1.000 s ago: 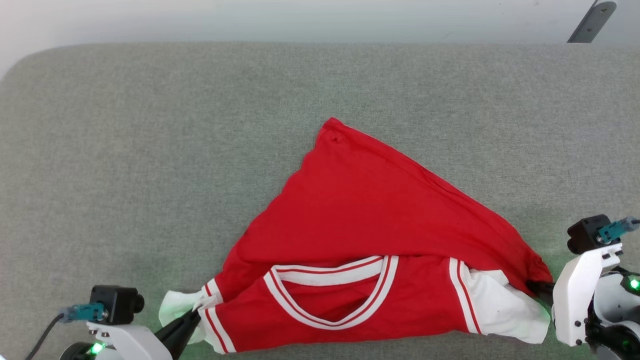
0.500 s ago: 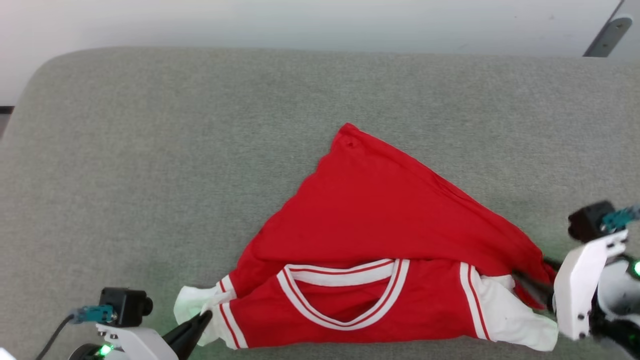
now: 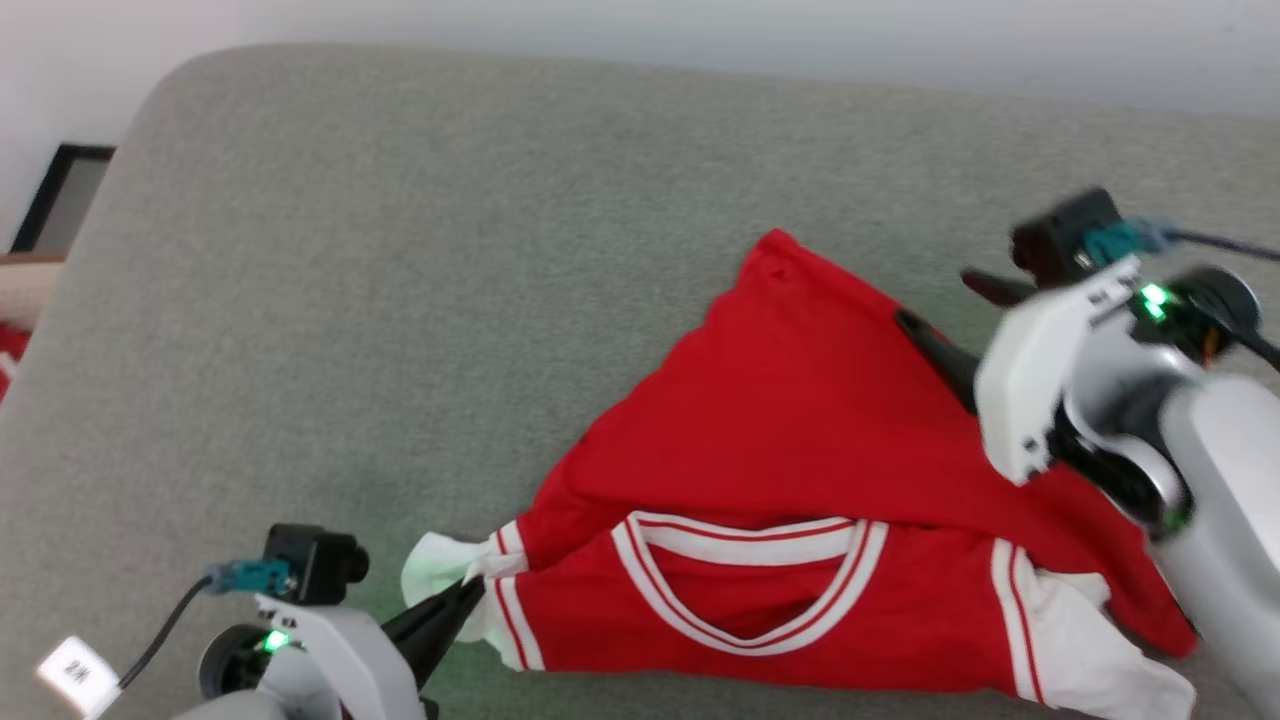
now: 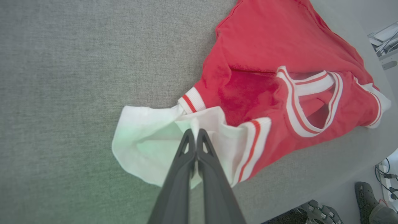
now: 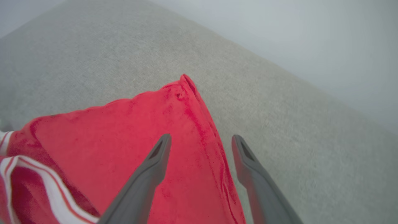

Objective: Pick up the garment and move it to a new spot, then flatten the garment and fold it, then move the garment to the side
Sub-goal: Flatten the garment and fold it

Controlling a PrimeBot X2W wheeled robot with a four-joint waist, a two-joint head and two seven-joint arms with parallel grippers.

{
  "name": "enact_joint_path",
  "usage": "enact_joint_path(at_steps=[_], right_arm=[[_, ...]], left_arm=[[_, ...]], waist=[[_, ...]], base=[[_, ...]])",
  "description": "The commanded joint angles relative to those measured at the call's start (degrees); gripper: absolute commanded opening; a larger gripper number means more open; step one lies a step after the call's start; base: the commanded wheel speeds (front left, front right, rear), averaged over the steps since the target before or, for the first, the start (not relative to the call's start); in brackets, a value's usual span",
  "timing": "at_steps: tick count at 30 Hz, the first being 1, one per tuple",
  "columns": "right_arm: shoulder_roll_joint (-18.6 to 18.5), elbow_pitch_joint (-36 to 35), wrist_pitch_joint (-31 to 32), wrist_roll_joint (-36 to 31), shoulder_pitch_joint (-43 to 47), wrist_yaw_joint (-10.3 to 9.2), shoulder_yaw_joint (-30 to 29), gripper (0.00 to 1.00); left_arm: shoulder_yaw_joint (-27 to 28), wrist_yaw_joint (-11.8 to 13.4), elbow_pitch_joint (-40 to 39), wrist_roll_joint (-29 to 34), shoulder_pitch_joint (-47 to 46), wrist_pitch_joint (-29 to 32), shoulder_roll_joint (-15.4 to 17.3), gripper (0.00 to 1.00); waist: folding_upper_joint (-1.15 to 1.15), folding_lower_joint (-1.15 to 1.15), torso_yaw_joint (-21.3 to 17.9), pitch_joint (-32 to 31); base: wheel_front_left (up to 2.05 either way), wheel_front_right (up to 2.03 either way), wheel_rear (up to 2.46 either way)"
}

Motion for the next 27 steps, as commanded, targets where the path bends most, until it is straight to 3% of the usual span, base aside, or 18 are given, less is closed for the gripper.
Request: enact_joint_path(at_steps=[1, 14, 23, 25, 27], right_arm=[[0.4, 0.8, -0.6, 0.0, -1.1, -0.09, 0.7, 1.00], [1.9, 29.9, -8.7, 6.4, -23.5, -0.09, 22.7, 1.00], [1.8, 40.3, -3.3, 15.8, -27.7, -0.09, 32.4, 1.00], [1.7, 42.5, -0.3, 17.8, -27.0, -0.09, 34.1, 0.00], [1.6, 43.3, 1.0, 19.4, -27.0, -0.09, 35.3, 0.00]], left_arm=[[0.0, -0.3, 0.3, 0.3, -0.5, 0.2, -0.3, 0.00], [-0.7, -4.4, 6.0, 2.4, -5.2, 1.7, -7.0, 0.00], [-1.1, -7.1, 9.7, 2.9, -7.0, 2.1, -10.6, 0.00], [-1.1, -7.5, 10.5, 2.9, -7.2, 2.2, -11.1, 0.00], [-1.1, -7.9, 11.1, 2.8, -7.3, 2.2, -11.4, 0.00]], waist=[[0.00, 0.00, 1.9, 1.5], [0.00, 0.00, 9.3, 5.6], [0.00, 0.00, 13.2, 7.3], [0.00, 0.00, 13.6, 7.4], [0.00, 0.00, 13.7, 7.3]], base=[[0.00, 0.00, 0.00], [0.00, 0.00, 0.00], [0.00, 0.00, 0.00], [0.00, 0.00, 0.00], [0.00, 0.00, 0.00]])
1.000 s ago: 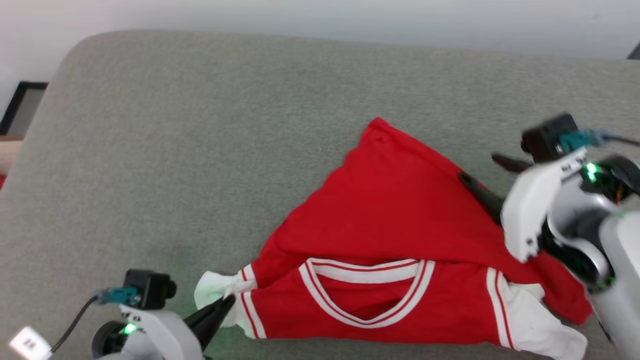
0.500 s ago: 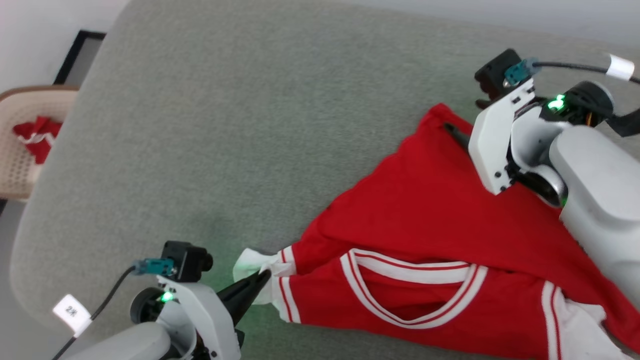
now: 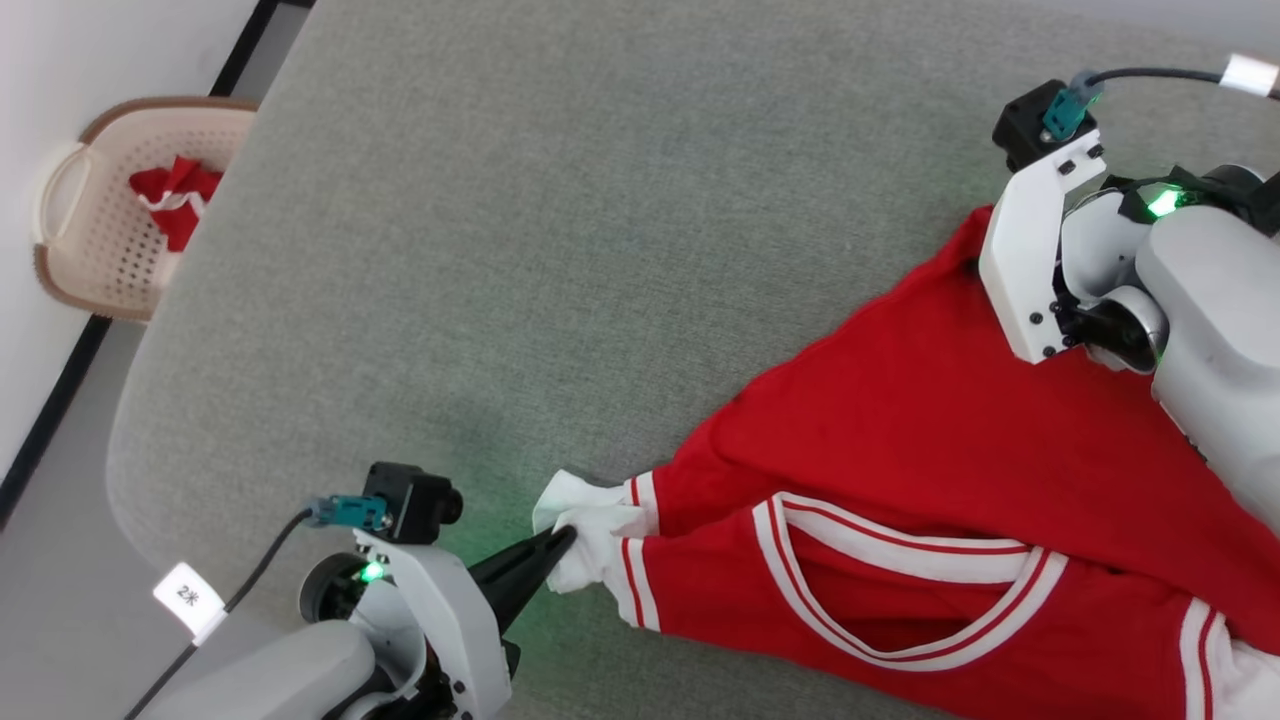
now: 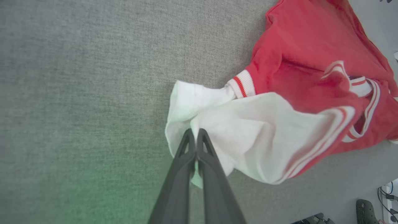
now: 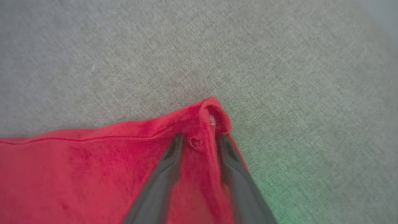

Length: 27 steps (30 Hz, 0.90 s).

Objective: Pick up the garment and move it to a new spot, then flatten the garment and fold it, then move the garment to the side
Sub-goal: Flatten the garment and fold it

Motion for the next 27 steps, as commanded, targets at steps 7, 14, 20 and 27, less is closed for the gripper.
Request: enact_joint_path(at_steps=[7, 14, 20, 27], right_arm=[[-1.6, 0.4, -2.4, 2.0, -0.7, -0.10, 4.3, 0.00], [-2.1, -0.7, -7.5, 3.6, -4.7, -0.09, 5.7, 0.00], [-3.4, -2.2, -12.0, 5.1, -7.2, -0.09, 5.5, 0.00], [-4.0, -2.8, -16.9, 5.5, -10.5, -0.09, 3.4, 0.00]], left_arm=[[0.6, -0.4, 1.0, -0.9, -0.2, -0.1, 0.7, 0.00], [3.6, 1.9, -0.4, -1.4, -4.6, 2.0, 5.3, 0.00], [6.4, 3.6, -2.9, 0.2, -12.9, 6.9, 10.3, 0.00], [9.0, 4.3, -1.4, 3.6, -25.0, 14.1, 13.4, 0.00]], waist=[[0.00, 0.00, -1.2, -0.7], [0.00, 0.00, -4.3, -3.6], [0.00, 0.00, -7.4, -6.7], [0.00, 0.00, -11.4, -10.2]], base=[[0.00, 0.00, 0.00], [0.00, 0.00, 0.00], [0.00, 0.00, 0.00], [0.00, 0.00, 0.00]])
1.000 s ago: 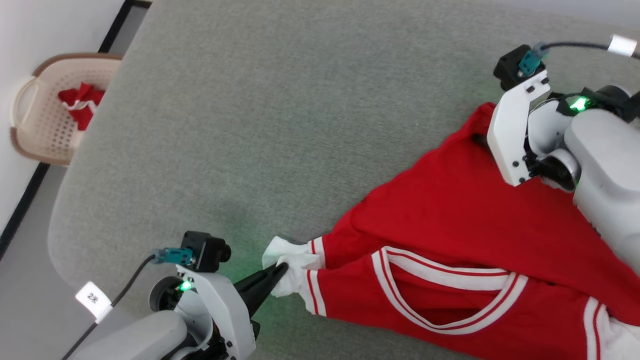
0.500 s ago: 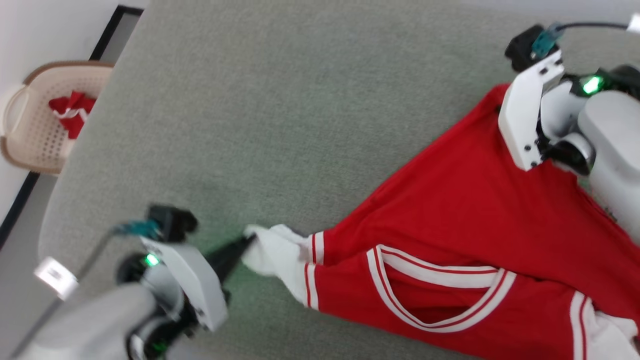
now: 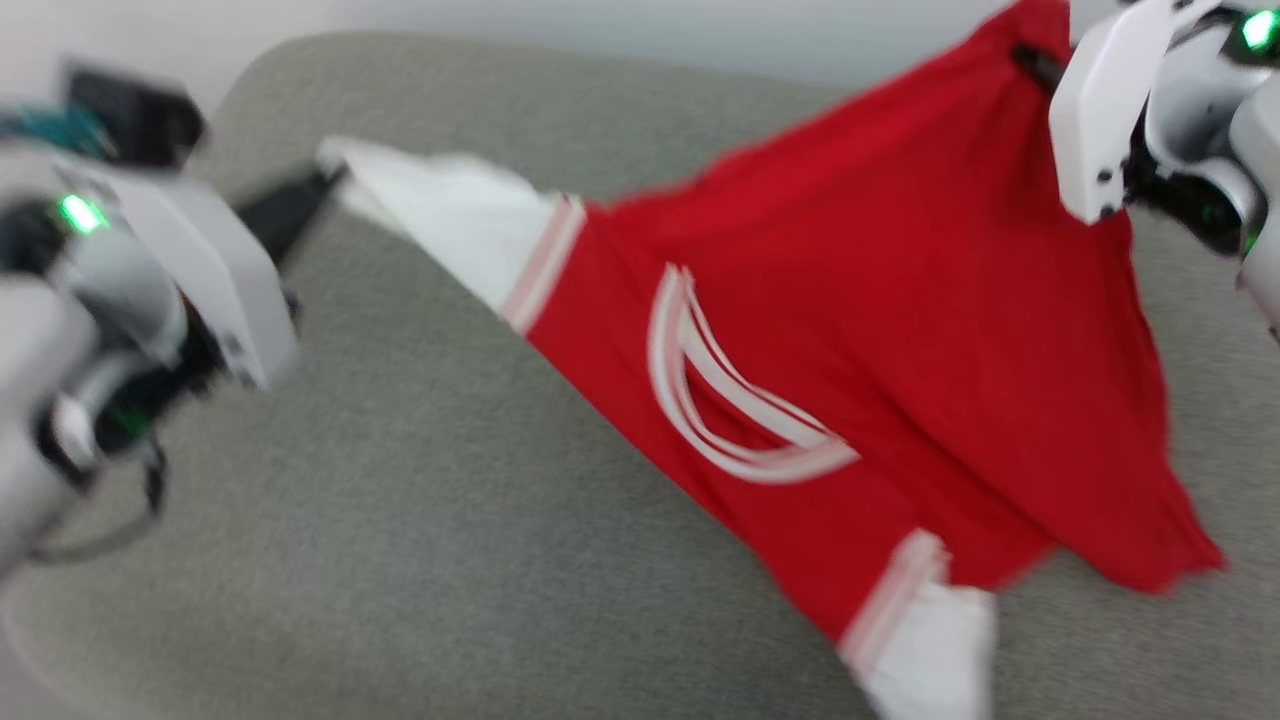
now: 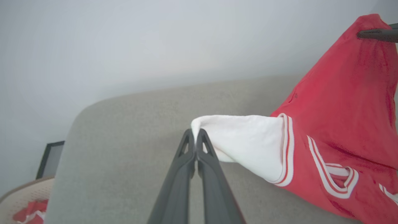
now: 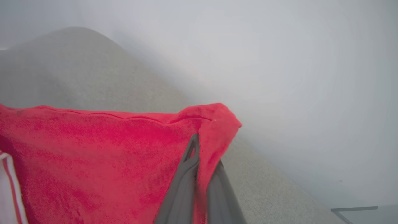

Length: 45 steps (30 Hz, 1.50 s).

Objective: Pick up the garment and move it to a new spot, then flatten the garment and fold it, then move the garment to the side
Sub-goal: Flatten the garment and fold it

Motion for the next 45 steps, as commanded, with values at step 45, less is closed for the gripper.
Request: enact_joint_path(at_steps=[45], right_arm=[[7.7, 8.5, -17.2, -15.4, -17.2, -0.11, -20.4, 0.00]], left_arm=[[-1.3, -11.9, 44.3, 19.7, -46.4, -14.5, -18.9, 0.00]], waist=[[0.00, 0.00, -14.7, 9.3]], base=[[0.00, 0.00, 0.00]])
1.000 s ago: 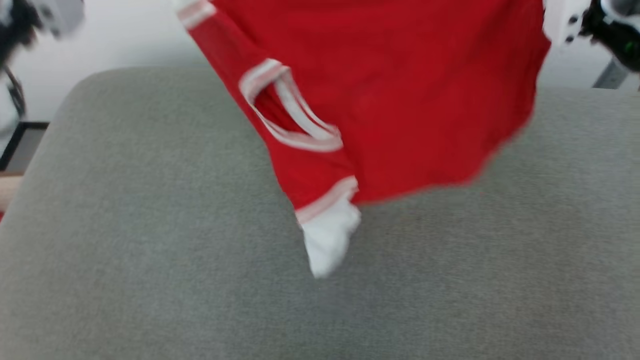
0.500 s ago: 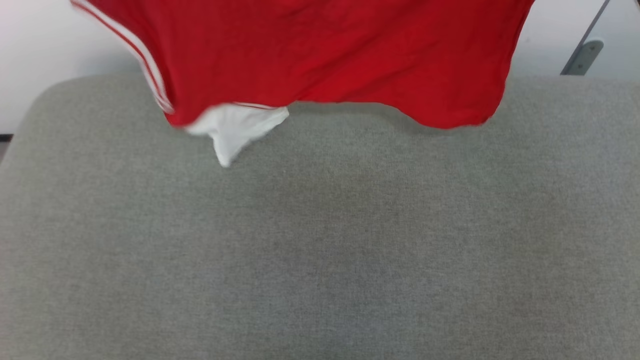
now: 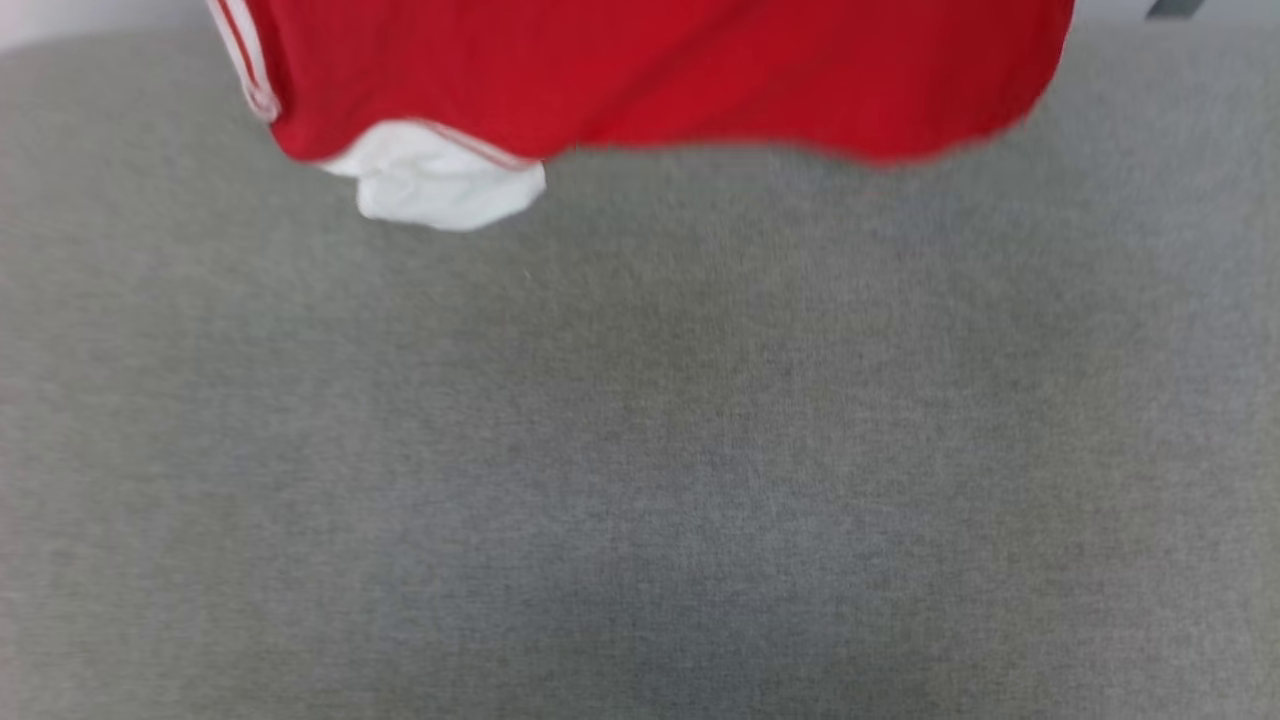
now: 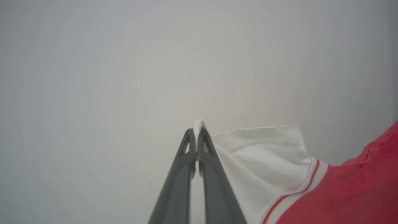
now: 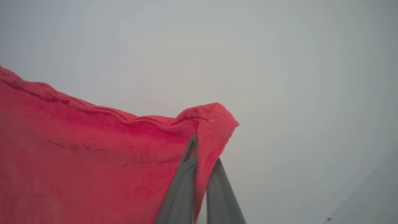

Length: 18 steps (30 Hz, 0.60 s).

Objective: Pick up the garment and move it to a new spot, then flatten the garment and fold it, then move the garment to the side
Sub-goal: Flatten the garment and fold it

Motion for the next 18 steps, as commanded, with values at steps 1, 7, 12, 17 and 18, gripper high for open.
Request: enact_joint_path(at_steps=[1, 7, 12, 17, 18], right_arm=[[0.9, 1.6, -2.1, -1.8, -1.6, -0.11, -0.9, 0.00], [3.4, 7.5, -11.6, -9.4, -6.4, -0.11, -3.5, 0.00], [2.6, 6.1, -13.2, -18.4, -10.7, -0.11, -9.0, 0.00], [2.8, 1.7, -13.2, -26.2, -4.0, -0.11, -16.1, 0.00], [2.9, 1.3, -13.2, -27.3, -3.4, -0.11, -16.9, 0.00]], left_arm=[[-0.3, 0.0, 0.9, 0.9, -1.9, -1.6, -0.4, 0.00], [-1.0, 0.0, 4.0, 4.0, -9.4, -7.6, -2.0, 0.00], [5.2, 0.0, -2.0, 7.6, -14.7, -8.7, -2.1, 0.00], [11.0, 0.0, -10.8, 10.6, -8.0, -8.6, -1.5, 0.00], [11.3, 0.0, -12.3, 10.9, -7.2, -8.6, -1.0, 0.00]], waist=[[0.00, 0.00, -1.6, 6.3], [0.00, 0.00, -2.2, 12.3], [0.00, 0.00, -1.0, 16.5], [0.00, 0.00, 1.0, 16.9], [0.00, 0.00, 1.3, 16.6]], base=[[0.00, 0.00, 0.00], [0.00, 0.00, 0.00], [0.00, 0.00, 0.00], [0.00, 0.00, 0.00], [0.00, 0.00, 0.00]])
